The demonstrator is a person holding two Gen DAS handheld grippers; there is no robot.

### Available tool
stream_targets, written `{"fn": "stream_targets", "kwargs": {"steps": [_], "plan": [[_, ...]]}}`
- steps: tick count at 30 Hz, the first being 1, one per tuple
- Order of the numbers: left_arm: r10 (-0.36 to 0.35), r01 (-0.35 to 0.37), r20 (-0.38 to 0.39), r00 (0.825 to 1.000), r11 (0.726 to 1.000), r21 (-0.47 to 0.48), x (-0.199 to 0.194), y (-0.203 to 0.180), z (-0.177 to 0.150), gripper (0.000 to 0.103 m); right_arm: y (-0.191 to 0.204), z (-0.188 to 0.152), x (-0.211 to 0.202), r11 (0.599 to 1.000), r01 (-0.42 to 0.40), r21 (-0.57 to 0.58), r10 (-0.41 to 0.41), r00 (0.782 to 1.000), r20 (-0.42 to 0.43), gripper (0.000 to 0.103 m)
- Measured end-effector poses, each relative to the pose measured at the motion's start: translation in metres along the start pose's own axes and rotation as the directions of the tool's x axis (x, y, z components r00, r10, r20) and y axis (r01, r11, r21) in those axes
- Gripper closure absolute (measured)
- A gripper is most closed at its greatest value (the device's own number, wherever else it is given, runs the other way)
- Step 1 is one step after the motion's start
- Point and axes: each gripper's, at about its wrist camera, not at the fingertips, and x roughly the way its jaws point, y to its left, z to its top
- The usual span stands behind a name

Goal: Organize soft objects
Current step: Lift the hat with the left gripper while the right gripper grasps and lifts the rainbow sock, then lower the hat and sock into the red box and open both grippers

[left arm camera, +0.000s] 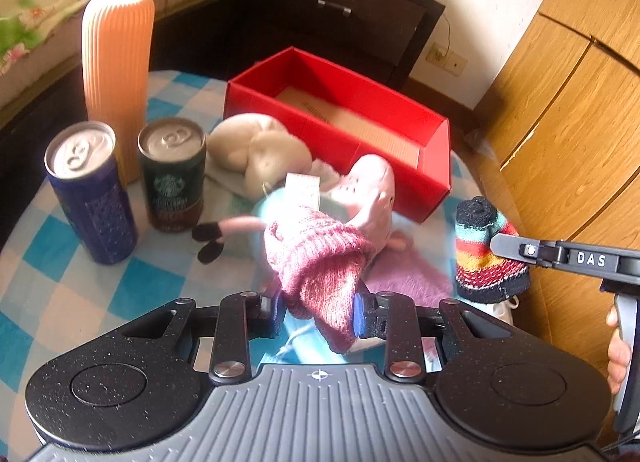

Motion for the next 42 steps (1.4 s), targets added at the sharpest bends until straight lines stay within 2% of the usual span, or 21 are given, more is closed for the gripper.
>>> {"fn": "stream_targets", "kwargs": {"steps": [8, 16, 24, 32, 42], "plan": [[-0.005, 0.002, 0.062, 0.998, 0.999, 0.041, -0.015, -0.022, 0.021, 0.071, 0.014, 0.013, -0.021, 0.999, -0.052, -0.015, 0.053, 0.995, 0.082, 0.103], [-0.006, -0.010, 0.140, 0.990, 0.994, 0.113, -0.026, -0.053, 0.054, 0.071, 0.021, 0.030, -0.039, 0.998, -0.062, -0.019, 0.064, 0.985, 0.161, 0.103], [-0.005, -0.025, 0.188, 0.982, 0.988, 0.154, -0.026, -0.072, 0.084, 0.071, 0.028, 0.055, -0.054, 0.998, -0.047, -0.034, 0.053, 0.972, 0.230, 0.103], [0.004, -0.048, 0.223, 0.975, 0.980, 0.194, -0.023, -0.085, 0.109, 0.071, 0.036, 0.079, -0.056, 0.998, -0.033, -0.061, 0.048, 0.964, 0.261, 0.103], [0.054, -0.108, 0.241, 0.969, 0.971, 0.215, 0.008, -0.095, 0.149, 0.071, 0.035, 0.114, -0.042, 0.997, 0.024, -0.067, -0.004, 0.958, 0.288, 0.103]]}}
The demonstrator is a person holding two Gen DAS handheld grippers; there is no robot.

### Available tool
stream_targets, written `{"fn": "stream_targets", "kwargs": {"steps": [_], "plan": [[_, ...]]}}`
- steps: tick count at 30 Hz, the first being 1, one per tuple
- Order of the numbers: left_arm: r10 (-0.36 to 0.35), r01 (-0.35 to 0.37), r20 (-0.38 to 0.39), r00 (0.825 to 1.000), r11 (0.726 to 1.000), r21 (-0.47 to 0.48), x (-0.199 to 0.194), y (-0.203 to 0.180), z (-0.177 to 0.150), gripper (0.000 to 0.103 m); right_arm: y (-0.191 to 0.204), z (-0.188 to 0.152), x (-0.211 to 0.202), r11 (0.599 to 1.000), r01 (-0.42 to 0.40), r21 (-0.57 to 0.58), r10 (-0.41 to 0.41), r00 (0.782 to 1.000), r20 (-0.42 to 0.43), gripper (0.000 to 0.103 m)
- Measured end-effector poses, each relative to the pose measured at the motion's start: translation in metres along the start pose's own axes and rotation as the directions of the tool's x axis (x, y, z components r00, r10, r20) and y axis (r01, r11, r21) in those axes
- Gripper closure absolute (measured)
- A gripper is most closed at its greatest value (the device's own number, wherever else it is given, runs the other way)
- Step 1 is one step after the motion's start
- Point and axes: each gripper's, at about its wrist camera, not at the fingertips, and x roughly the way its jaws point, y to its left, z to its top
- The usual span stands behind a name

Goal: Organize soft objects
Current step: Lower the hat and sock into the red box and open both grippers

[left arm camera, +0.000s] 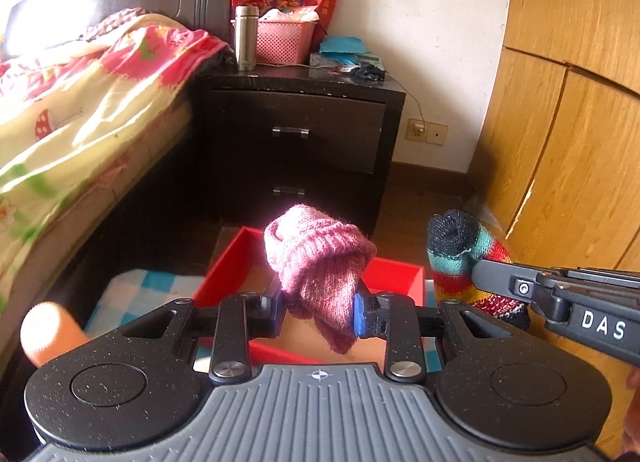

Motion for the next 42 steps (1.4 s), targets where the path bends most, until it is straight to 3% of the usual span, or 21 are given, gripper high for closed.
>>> {"fn": "stream_targets", "kwargs": {"steps": [9, 20, 29, 34, 42], "plan": [[0.054, -0.053, -0.091, 0.994, 0.999, 0.008, 0.081, 0.001, 0.011, 0.071, -0.017, 0.009, 0.066, 0.999, 0.052, -0.018, -0.053, 0.997, -0.064, 0.103], [0.121, -0.120, -0.217, 0.969, 0.993, 0.014, 0.160, 0.023, -0.003, 0.070, -0.040, -0.002, 0.152, 0.996, 0.086, -0.010, -0.086, 0.981, -0.174, 0.103], [0.148, -0.144, -0.249, 0.957, 0.989, 0.035, 0.171, 0.029, -0.009, 0.061, -0.045, -0.011, 0.178, 0.994, 0.105, -0.003, -0.103, 0.967, -0.234, 0.103], [0.158, -0.154, -0.241, 0.957, 0.987, 0.036, 0.166, 0.030, -0.008, 0.043, -0.044, -0.011, 0.177, 0.994, 0.113, 0.004, -0.109, 0.966, -0.233, 0.103], [0.166, -0.167, -0.243, 0.956, 0.986, 0.015, 0.152, 0.034, -0.004, 0.034, -0.046, -0.013, 0.160, 0.991, 0.130, 0.015, -0.123, 0.967, -0.225, 0.103]]}}
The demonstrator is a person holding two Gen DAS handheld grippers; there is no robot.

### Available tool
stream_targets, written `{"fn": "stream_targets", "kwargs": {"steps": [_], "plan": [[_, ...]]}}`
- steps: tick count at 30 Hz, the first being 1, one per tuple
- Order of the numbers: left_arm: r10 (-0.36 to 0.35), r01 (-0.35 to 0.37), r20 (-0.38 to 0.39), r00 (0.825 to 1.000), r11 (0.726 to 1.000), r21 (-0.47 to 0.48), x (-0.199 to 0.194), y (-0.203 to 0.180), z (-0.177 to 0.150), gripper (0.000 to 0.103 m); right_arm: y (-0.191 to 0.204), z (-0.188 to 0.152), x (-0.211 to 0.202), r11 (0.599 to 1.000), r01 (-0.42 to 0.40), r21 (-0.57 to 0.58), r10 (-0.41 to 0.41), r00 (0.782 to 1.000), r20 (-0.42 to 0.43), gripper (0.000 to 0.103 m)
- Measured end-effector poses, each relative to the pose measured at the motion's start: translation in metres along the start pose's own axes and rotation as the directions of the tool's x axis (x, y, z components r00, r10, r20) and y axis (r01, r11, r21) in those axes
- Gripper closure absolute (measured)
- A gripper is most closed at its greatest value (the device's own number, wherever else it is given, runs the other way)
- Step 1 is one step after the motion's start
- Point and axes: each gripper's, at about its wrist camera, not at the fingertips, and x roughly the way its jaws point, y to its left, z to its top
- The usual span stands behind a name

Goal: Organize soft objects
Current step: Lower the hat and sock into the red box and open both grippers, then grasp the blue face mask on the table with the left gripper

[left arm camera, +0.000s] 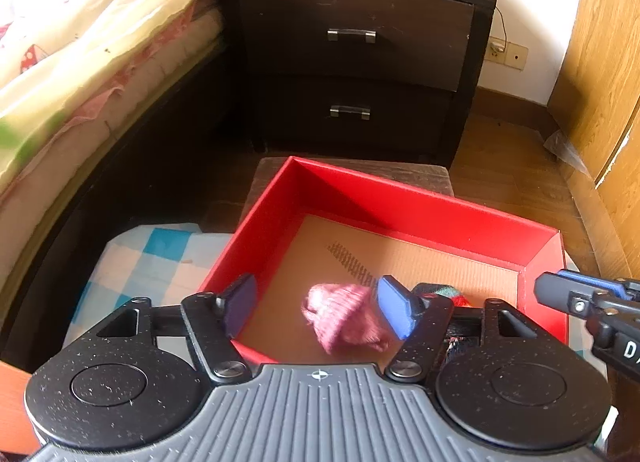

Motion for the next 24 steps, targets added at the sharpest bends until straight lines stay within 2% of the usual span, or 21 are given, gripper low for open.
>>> {"fn": "stream_targets", "kwargs": {"steps": [3, 14, 24], "plan": [[0.000, 0.000, -0.002, 1.000, 1.000, -0.005, -0.010, 0.002, -0.003, 0.031, -0.005, -0.004, -0.010, 1.000, 0.010, 0.008, -0.010, 1.000, 0.003, 0.103], [-0.022, 0.022, -0.012, 1.000, 1.000, -0.011, -0.059, 0.001, -0.028, 0.030, -0.016, -0.028, -0.058, 0.998, 0.040, 0.042, -0.041, 0.999, 0.013, 0.103], [-0.054, 0.052, -0.066, 0.996, 0.998, -0.022, -0.093, 0.002, -0.080, 0.028, -0.026, -0.070, -0.084, 0.995, 0.058, 0.080, -0.055, 0.998, -0.031, 0.090]]}}
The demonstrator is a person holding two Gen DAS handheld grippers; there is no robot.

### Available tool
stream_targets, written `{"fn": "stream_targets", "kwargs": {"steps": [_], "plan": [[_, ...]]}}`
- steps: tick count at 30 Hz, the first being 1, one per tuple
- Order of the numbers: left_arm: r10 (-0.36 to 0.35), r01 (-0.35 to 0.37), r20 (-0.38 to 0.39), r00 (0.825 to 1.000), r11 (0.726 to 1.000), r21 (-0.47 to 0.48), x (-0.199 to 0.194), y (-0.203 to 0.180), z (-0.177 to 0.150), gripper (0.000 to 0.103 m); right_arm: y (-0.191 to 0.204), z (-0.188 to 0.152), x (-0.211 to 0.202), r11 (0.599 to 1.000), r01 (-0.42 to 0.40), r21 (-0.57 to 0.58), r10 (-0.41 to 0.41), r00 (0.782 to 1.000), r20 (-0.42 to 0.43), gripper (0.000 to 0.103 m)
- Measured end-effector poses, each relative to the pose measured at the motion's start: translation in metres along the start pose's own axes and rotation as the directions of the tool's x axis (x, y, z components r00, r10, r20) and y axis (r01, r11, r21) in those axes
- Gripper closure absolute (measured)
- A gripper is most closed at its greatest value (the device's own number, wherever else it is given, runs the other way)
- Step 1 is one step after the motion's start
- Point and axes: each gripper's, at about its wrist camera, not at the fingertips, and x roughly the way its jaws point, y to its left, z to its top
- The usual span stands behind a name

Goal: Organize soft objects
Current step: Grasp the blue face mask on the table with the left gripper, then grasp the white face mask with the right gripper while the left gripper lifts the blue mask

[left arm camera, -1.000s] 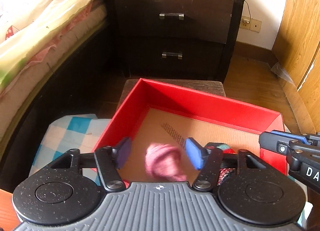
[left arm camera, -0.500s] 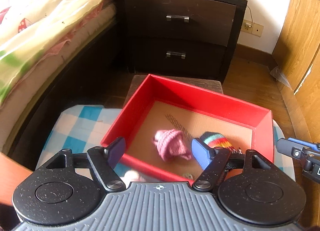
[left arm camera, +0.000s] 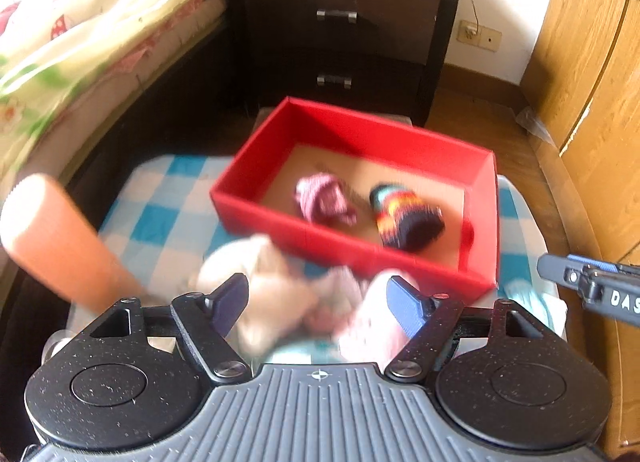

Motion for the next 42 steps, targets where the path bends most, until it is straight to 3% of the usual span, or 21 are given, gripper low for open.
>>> {"fn": "stream_targets", "kwargs": {"steps": [12, 21, 24, 30, 32, 35, 42], "plan": [[-0.080, 0.068, -0.123, 0.989, 0.993, -0.097, -0.005, 0.013, -0.086, 0.028, -0.021, -0.046, -0.008, 0.999, 0.012, 0.035, -0.011, 0.999, -0.045, 0.081], [-0.082, 0.063, -0.191, 0.978, 0.993, -0.104, 0.009, 0.008, -0.140, 0.025, -0.045, -0.061, -0.004, 0.998, 0.033, 0.061, -0.029, 0.997, -0.070, 0.074], [-0.096, 0.071, -0.202, 0.975, 0.990, -0.126, 0.017, 0.009, -0.149, 0.040, -0.055, -0.062, 0.000, 0.996, 0.049, 0.080, -0.042, 0.995, -0.087, 0.073], [-0.129, 0.102, -0.192, 0.973, 0.984, -0.144, 0.016, 0.018, -0.158, 0.055, -0.071, -0.062, 0.011, 0.992, 0.088, 0.095, -0.077, 0.990, -0.117, 0.068], [-0.147, 0.120, -0.182, 0.972, 0.981, -0.152, 0.012, 0.023, -0.157, 0.068, -0.074, -0.062, 0.015, 0.990, 0.101, 0.096, -0.088, 0.988, -0.127, 0.068], [-0.166, 0.139, -0.167, 0.972, 0.977, -0.161, 0.004, 0.032, -0.157, 0.079, -0.076, -0.062, 0.020, 0.989, 0.112, 0.093, -0.099, 0.985, -0.142, 0.068], [-0.204, 0.170, -0.155, 0.967, 0.963, -0.208, -0.004, 0.053, -0.160, 0.086, -0.073, -0.060, 0.039, 0.988, 0.127, 0.090, -0.112, 0.981, -0.156, 0.068]]}}
